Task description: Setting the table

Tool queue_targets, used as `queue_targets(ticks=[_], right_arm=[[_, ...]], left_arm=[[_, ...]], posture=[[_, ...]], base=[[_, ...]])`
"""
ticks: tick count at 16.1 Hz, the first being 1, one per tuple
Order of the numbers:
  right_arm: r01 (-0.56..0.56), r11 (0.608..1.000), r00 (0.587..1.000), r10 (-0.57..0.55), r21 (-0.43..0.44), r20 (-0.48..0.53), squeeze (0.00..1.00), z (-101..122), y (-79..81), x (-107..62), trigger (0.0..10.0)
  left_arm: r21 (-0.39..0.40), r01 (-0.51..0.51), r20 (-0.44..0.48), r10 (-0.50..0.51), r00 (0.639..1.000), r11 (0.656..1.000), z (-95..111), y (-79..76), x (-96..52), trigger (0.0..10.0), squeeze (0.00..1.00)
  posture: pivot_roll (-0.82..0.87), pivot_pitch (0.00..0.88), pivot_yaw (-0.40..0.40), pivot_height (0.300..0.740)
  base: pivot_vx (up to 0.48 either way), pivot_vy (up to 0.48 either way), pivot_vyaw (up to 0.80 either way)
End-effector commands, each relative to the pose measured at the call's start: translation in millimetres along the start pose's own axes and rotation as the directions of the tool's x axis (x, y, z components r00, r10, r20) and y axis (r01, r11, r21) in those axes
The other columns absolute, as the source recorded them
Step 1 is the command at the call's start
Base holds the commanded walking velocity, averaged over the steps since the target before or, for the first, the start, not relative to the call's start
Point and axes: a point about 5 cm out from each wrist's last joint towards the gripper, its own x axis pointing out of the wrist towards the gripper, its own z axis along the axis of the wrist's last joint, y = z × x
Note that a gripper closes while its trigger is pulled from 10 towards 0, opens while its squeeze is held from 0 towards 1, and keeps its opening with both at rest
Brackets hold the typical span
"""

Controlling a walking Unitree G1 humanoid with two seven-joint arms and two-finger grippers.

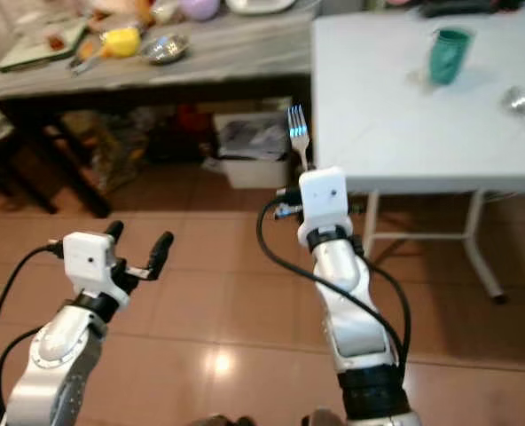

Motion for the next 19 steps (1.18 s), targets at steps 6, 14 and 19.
queue_targets(ticks=[6,14,19], right_arm=[[0.004,1.000,1.000,-0.004,-0.014,0.004,0.00,-1,-4.1,-1.2,10.0],[-0.011,1.000,1.000,0.011,-0.025,0.006,0.00,-2,-1.7,-2.6,10.0],[-0.015,1.000,1.000,0.015,-0.028,0.008,0.00,-2,-1.5,-2.0,10.0]], left_arm=[[-0.007,0.033,0.035,-0.033,0.999,0.999,8,-8.0,0.1,10.0,0.00],[-0.023,0.062,0.040,-0.061,0.997,0.998,8,-12.8,0.5,10.0,0.00],[-0.027,0.064,0.035,-0.063,0.997,0.998,6,-12.6,1.1,10.0,0.00]], posture=[[-0.14,0.141,0.148,0.740],[-0.14,0.142,0.148,0.740],[-0.14,0.139,0.148,0.740]], base=[[0.000,0.000,0.00],[0.310,0.000,0.00],[0.419,0.000,0.00]])
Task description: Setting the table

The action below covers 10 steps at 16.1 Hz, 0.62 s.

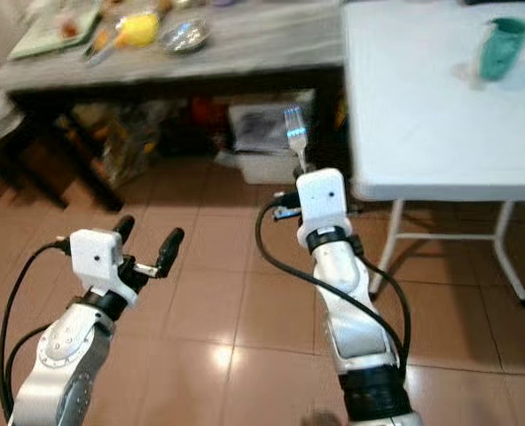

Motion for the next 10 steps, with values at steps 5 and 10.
queue_targets(ticks=[5,10], right_arm=[[0.009,1.000,1.000,-0.009,-0.007,0.012,0.00,1.5,-1.2,0.6,10.0],[0.007,1.000,1.000,-0.007,0.001,0.017,0.00,1.9,0.1,1.6,10.0]], left_arm=[[-0.002,0.019,-0.015,-0.019,1.000,1.000,-2.7,-2.3,-1.5,10.0,0.00],[-0.002,0.029,-0.020,-0.029,0.999,1.000,-3.9,-4.7,-2.1,10.0,0.00]], posture=[[-0.14,0.135,0.149,0.740],[-0.14,0.129,0.155,0.740]], base=[[0.431,0.000,0.00],[0.457,0.000,0.00]])
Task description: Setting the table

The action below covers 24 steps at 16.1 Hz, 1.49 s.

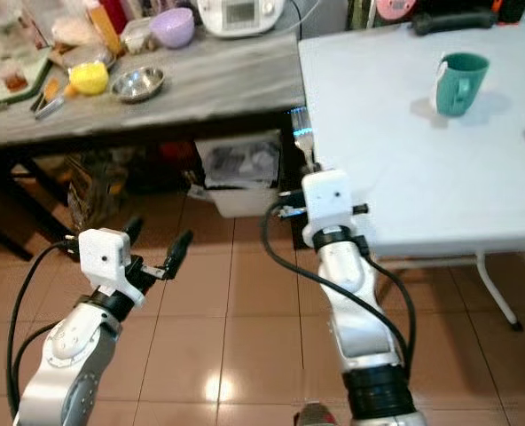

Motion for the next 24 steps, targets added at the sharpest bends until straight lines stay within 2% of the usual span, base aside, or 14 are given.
queue_targets(ticks=[1,8,9,13,24], right_arm=[[-0.023,1.000,0.999,0.022,0.022,0.025,0.00,5.9,8.2,1.1,10.0],[-0.032,0.999,0.999,0.032,0.013,0.026,0.00,4.1,10.0,0.0,10.0],[-0.030,0.999,0.999,0.030,0.019,0.022,0.00,3.2,9.9,-0.2,10.0],[-0.031,0.999,0.999,0.031,0.024,0.020,0.00,2.5,10.7,0.5,10.0],[-0.022,1.000,1.000,0.022,0.022,0.018,0.00,0.8,10.3,-1.4,10.0]], left_arm=[[0.025,-0.012,-0.014,0.012,1.000,1.000,-0.5,6.6,-3.2,10.0,0.00],[0.021,-0.011,-0.030,0.012,0.999,1.000,-2.0,7.1,-2.6,10.0,0.00],[-0.003,-0.013,-0.040,0.013,0.999,1.000,-3.9,6.2,-2.6,10.0,0.00],[0.001,-0.009,-0.048,0.009,0.999,1.000,-5.3,5.2,-3.6,10.0,0.00],[0.012,-0.002,-0.055,0.003,0.998,1.000,-5.7,5.0,-4.8,10.0,0.00]], posture=[[-0.14,0.128,0.156,0.740],[-0.13,0.129,0.161,0.740],[-0.13,0.129,0.161,0.740],[-0.13,0.122,0.161,0.740],[-0.13,0.126,0.168,0.740]], base=[[0.480,0.000,0.00],[0.452,0.000,0.00],[0.000,0.000,0.00],[0.000,0.000,0.00],[0.000,0.402,0.00]])
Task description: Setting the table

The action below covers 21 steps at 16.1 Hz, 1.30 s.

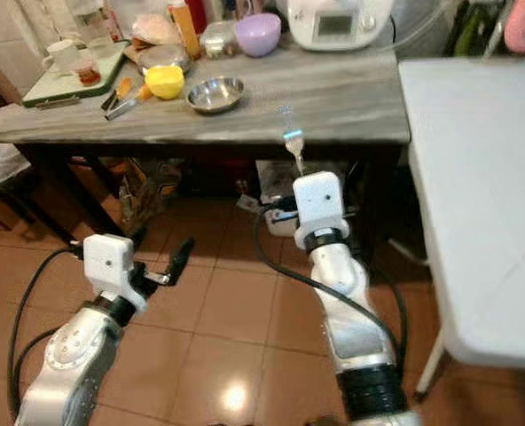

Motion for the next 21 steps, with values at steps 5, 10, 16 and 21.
queue_targets(ticks=[5,10,16,21], right_arm=[[0.014,1.000,1.000,-0.014,0.012,0.000,0.00,-1,-1.7,-4.8,10.0],[0.020,0.999,0.999,-0.019,0.028,-0.038,0.00,-11,-9.4,-18.9,10.0],[0.066,0.997,0.991,-0.062,0.032,-0.118,0.00,-26,-27.3,-44.0,10.0],[0.066,0.997,0.989,-0.060,0.040,-0.133,0.00,-26,-28.4,-49.1,10.0]], left_arm=[[0.019,-0.009,0.006,0.009,1.000,1.000,3,5.2,-0.4,10.0,0.00],[0.068,-0.200,0.050,0.197,0.979,0.977,9,31.6,0.3,10.0,0.00],[0.079,-0.257,0.039,0.255,0.966,0.963,6,49.3,-11.4,10.0,0.00],[0.045,-0.202,0.016,0.201,0.979,0.978,-3,40.8,-18.7,10.0,0.00]], posture=[[-0.14,0.131,0.168,0.740],[-0.15,0.127,0.148,0.740],[-0.15,0.127,0.142,0.740],[-0.17,0.129,0.135,0.740]], base=[[0.000,0.184,0.00],[0.000,0.000,0.00],[0.000,0.000,0.00],[0.000,0.000,-0.71]])
